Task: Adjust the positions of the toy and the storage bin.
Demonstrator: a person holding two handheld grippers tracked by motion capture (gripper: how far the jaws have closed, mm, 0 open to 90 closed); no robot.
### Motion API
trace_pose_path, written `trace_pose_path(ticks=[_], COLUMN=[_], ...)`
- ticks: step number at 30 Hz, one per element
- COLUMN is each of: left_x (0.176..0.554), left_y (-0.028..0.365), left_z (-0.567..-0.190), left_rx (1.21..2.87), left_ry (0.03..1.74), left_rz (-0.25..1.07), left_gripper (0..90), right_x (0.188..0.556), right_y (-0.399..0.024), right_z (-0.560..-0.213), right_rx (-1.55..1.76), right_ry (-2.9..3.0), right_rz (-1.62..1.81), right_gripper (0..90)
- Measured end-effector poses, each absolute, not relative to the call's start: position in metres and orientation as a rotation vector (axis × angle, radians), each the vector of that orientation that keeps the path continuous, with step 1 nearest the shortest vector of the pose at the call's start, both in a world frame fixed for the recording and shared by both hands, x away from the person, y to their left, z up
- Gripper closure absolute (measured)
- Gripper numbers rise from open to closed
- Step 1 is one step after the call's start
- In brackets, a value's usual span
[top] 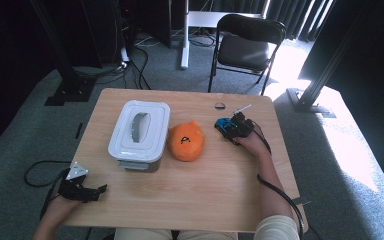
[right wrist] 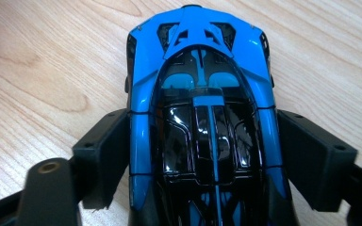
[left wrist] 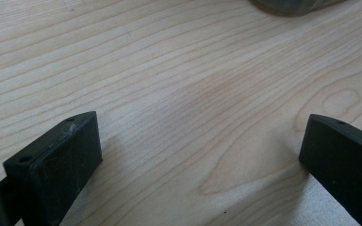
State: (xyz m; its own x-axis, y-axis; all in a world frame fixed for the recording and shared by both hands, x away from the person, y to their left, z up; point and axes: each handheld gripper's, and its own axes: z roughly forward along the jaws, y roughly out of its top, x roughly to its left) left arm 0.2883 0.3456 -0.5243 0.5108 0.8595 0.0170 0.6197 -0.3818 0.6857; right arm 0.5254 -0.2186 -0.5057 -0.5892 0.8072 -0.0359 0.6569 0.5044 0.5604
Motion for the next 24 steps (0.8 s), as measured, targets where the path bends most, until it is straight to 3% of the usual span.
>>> trace_pose_path(ticks=[10,24], left_x=[0.288,0.288], left_y=[0.346,0.346], left_z=[-0.524,-0.524], left_rx=[2.13,2.13], left_ry=[1.203,1.206], left_rz=[0.498,0.501], left_gripper=[0.3,0.3], right_x=[0.524,0.508], right_y=[-0.22,-0.229], right_z=[-0.501,-0.492], right_rx=[1.263,1.257], right_ry=[2.468,2.504], right_rz=[0.735,0.652], right_gripper=[27.6,27.9])
